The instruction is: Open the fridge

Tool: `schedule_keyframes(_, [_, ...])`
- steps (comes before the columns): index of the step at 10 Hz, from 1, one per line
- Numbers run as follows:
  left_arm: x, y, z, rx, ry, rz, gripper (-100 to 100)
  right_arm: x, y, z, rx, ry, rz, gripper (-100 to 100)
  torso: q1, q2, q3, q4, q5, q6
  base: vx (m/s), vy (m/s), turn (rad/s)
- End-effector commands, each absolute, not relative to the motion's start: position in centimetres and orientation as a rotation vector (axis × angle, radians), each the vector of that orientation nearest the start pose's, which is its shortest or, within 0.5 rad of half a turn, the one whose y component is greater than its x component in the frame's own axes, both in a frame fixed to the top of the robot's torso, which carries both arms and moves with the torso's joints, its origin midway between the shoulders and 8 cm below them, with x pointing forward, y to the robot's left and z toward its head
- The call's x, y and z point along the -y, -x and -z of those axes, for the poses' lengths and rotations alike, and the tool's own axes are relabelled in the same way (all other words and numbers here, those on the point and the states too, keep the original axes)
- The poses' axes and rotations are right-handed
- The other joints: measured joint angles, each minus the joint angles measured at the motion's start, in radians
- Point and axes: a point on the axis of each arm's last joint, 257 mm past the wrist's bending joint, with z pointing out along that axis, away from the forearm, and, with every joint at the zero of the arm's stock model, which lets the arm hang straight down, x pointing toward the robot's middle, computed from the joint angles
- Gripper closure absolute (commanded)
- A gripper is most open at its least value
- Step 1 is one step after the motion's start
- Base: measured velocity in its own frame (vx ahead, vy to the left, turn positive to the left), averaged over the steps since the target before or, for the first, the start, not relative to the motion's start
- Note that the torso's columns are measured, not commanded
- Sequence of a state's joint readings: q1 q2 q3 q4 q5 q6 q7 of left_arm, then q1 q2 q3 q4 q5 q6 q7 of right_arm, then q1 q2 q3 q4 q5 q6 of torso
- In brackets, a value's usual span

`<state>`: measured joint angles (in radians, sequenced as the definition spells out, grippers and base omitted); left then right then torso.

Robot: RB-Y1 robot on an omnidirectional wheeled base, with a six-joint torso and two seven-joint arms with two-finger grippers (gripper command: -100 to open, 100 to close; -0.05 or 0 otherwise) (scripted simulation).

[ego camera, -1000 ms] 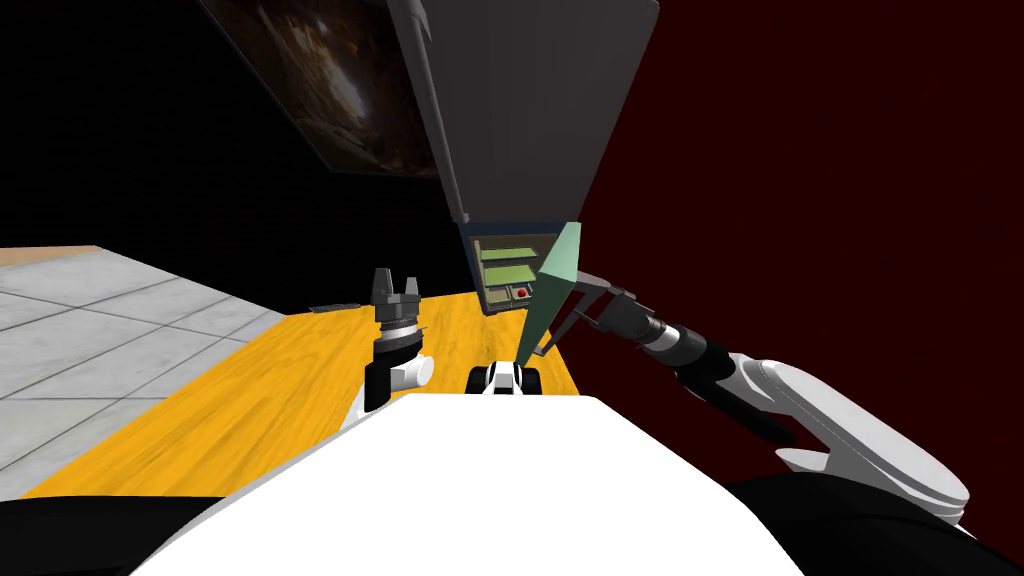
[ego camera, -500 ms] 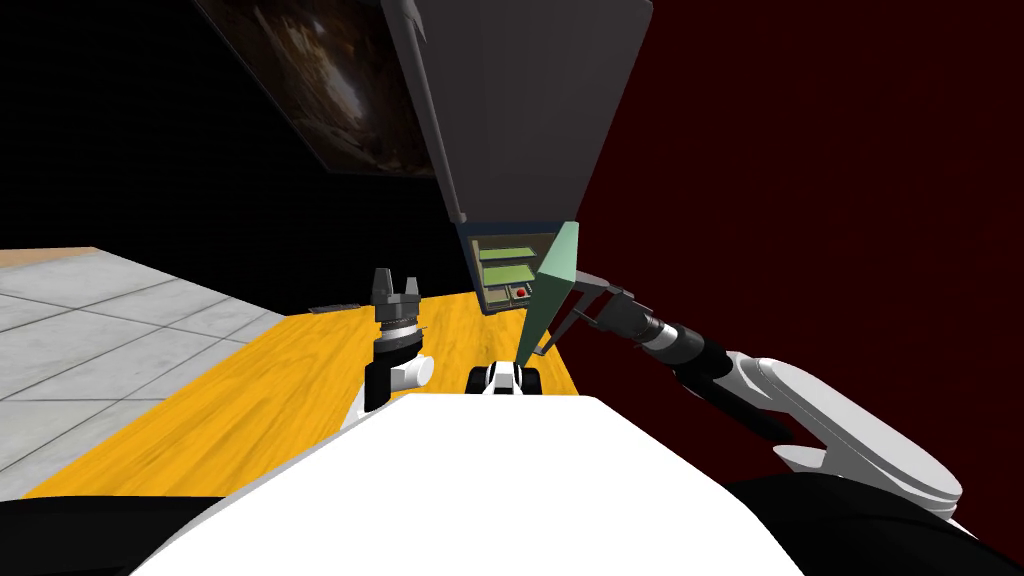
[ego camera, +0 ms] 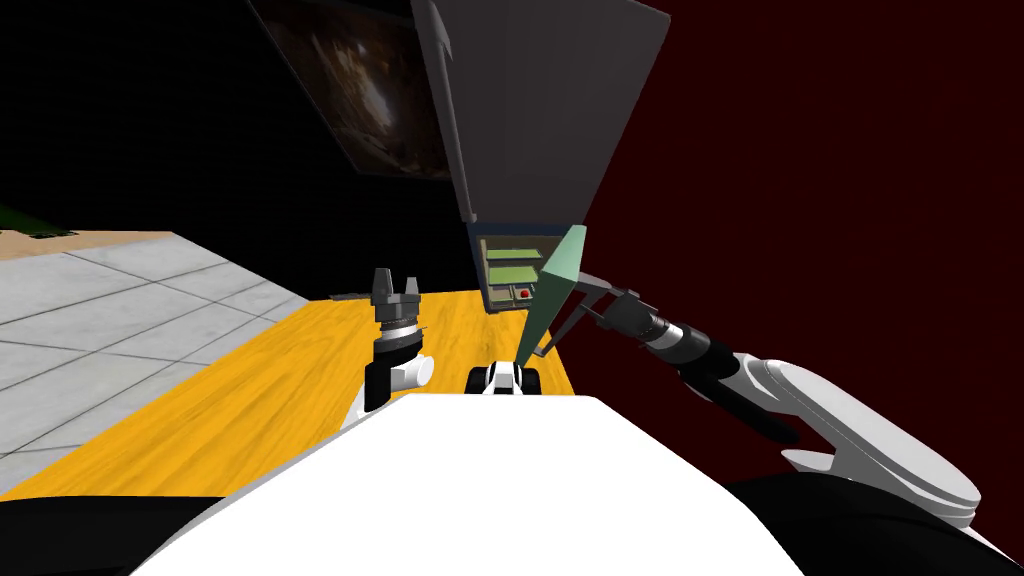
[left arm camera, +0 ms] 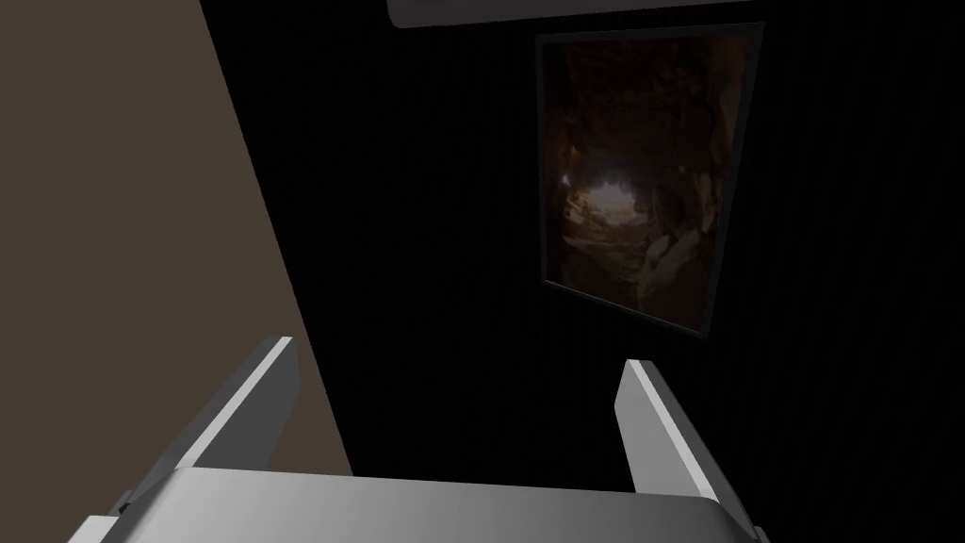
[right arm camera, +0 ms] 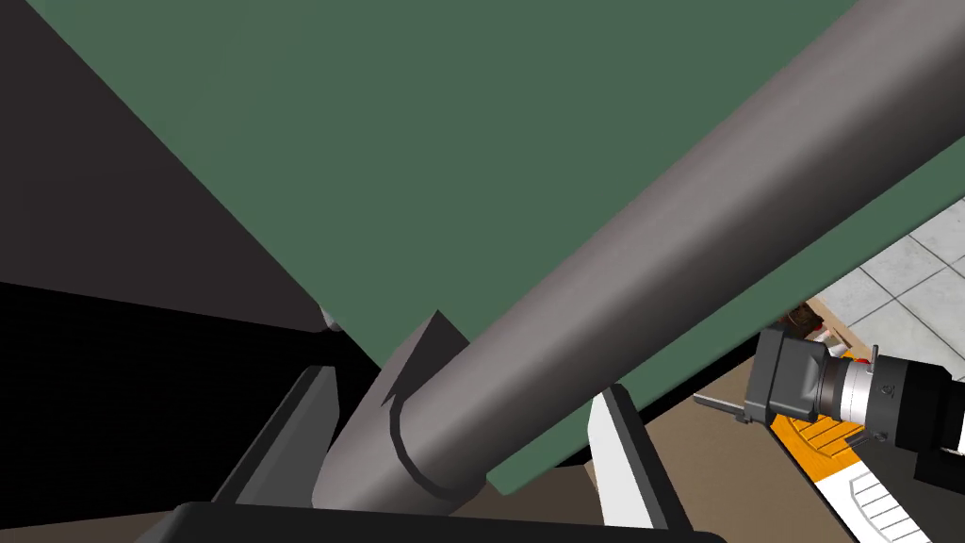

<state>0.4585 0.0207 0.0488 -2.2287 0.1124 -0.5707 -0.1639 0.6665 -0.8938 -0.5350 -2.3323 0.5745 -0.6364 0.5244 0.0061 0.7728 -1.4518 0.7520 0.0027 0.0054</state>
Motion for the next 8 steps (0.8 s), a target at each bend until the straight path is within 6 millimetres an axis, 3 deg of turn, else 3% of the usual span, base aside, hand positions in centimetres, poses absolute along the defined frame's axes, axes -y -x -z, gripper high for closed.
schedule_keyframes(1, [-30.4,-34.0,-3.0,-0.554,0.606,1.194,0,27.4,-32.7,-1.5,-1.091,0.985,0.019,100,-0.003,-0.003,-0.003,-0.001,0.0,0.001,-0.174,-0.23,0.43])
schedule_keyframes(4, [-30.4,-34.0,-3.0,-0.554,0.606,1.193,0,28.7,-33.0,-1.6,-1.101,0.969,0.043,100,-0.002,-0.011,-0.01,-0.001,0.003,-0.001,-0.163,-0.271,0.382])
schedule_keyframes(6, [-30.4,-34.0,-3.0,-0.554,0.606,1.193,0,31.3,-33.6,-1.9,-1.119,0.937,0.09,100,0.004,-0.012,-0.01,-0.001,0.004,-0.001,-0.205,-0.246,0.427])
schedule_keyframes(7, [-30.4,-34.0,-3.0,-0.554,0.606,1.193,0,30.7,-33.5,-2.7,-1.127,0.938,0.06,-100,0.0,-0.014,-0.012,-0.002,0.005,-0.002,-0.029,-0.037,0.069])
schedule_keyframes(8, [-30.4,-33.9,-3.0,-0.554,0.607,1.193,0,30.7,-33.5,-2.7,-1.127,0.938,0.06,-100,-0.013,-0.014,-0.02,-0.006,0.008,0.005,0.049,0.031,-0.163])
